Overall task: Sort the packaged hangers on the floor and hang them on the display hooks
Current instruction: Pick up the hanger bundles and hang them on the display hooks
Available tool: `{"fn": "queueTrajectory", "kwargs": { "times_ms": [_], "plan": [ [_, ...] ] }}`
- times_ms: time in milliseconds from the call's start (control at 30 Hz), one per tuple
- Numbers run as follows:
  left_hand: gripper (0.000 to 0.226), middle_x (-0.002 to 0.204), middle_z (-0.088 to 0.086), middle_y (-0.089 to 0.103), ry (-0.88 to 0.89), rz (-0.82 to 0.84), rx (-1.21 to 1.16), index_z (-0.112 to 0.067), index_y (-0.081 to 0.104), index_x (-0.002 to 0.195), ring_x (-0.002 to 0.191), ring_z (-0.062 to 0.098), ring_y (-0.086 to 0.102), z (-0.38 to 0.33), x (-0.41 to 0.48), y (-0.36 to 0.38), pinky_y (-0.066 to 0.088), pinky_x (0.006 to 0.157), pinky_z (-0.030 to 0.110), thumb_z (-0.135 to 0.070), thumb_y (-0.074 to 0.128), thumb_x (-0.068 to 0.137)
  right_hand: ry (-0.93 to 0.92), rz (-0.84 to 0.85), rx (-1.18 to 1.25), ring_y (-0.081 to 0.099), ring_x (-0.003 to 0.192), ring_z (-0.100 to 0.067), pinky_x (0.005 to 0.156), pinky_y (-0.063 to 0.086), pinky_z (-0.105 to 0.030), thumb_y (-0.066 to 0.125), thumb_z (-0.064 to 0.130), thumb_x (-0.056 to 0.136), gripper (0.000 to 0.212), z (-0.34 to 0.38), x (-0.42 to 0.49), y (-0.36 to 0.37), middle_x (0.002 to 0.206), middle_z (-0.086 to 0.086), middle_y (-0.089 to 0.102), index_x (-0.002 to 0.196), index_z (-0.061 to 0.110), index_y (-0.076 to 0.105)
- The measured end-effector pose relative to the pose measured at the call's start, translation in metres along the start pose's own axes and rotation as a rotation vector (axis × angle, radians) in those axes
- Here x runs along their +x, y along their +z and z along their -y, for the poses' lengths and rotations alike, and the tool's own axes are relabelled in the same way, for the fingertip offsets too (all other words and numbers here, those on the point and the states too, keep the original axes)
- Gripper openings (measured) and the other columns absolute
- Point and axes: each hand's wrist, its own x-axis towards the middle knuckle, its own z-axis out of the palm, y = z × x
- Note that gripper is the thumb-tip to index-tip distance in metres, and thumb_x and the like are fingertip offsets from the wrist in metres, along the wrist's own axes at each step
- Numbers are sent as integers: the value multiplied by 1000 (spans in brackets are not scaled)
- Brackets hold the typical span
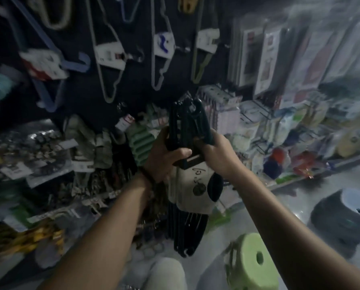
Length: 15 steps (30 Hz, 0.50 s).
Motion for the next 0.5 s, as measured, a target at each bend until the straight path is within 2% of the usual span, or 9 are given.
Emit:
{"fn": "queueTrajectory", "kwargs": {
  "times_ms": [67, 100, 133, 200, 267, 333, 433, 500],
  "plan": [
    [73, 88, -16, 75, 13, -56, -62, -6, 51, 129, 85, 6, 72, -14, 21, -9, 56, 71, 22, -23, 81, 64, -96, -62, -39, 69, 81, -10, 70, 60, -36, 63, 34, 96, 25, 19, 23, -4, 96, 7, 73, 120, 30, 62],
    [72, 93, -10, 76, 20, -76, -94, -5, 54, 129, 90, 13, 74, -21, 32, -14, 58, 74, 26, -25, 81, 66, -162, -101, -71, 66, 76, -7, 63, 55, -26, 64, 29, 98, 26, 30, 35, -5, 95, 8, 71, 123, 28, 59],
    [69, 97, -5, 77, 34, -92, -111, -6, 57, 128, 92, 17, 74, -29, 42, -18, 59, 75, 29, -26, 80, 67, -235, -152, -122, 63, 73, -8, 58, 48, -22, 65, 26, 98, 28, 43, 47, -7, 94, 8, 69, 124, 27, 57],
    [62, 103, 4, 77, 67, -125, -130, -8, 61, 125, 96, 23, 74, -42, 67, -30, 59, 77, 36, -24, 80, 68, -351, -227, -228, 59, 71, -15, 58, 44, -31, 65, 24, 98, 29, 69, 73, -9, 90, 6, 66, 125, 25, 54],
    [57, 113, 14, 75, 97, -122, -158, -10, 67, 122, 102, 31, 72, -55, 94, -43, 60, 81, 44, -22, 81, 68, -403, -225, -312, 62, 70, -25, 57, 50, -42, 61, 25, 99, 23, 94, 101, -11, 83, 2, 65, 120, 23, 51],
    [55, 117, 17, 74, 122, -121, -136, -13, 70, 122, 107, 35, 71, -64, 123, -58, 60, 83, 43, -25, 82, 70, -388, -214, -335, 64, 67, -29, 57, 57, -50, 57, 28, 101, 13, 113, 131, -14, 79, -2, 65, 109, 23, 48],
    [59, 117, 11, 75, 137, -158, -107, -16, 68, 123, 112, 33, 71, -85, 158, -76, 60, 88, 42, -44, 81, 73, -401, -250, -365, 65, 67, -27, 58, 59, -51, 55, 29, 101, 8, 135, 174, -20, 80, -4, 65, 101, 24, 49],
    [55, 116, 6, 76, 190, -190, -49, -20, 70, 122, 111, 25, 72, -99, 184, -88, 58, 96, 47, -61, 70, 86, -438, -255, -362, 66, 70, -25, 60, 60, -50, 53, 29, 99, 4, 149, 199, -22, 83, -1, 66, 99, 26, 50]
  ]
}}
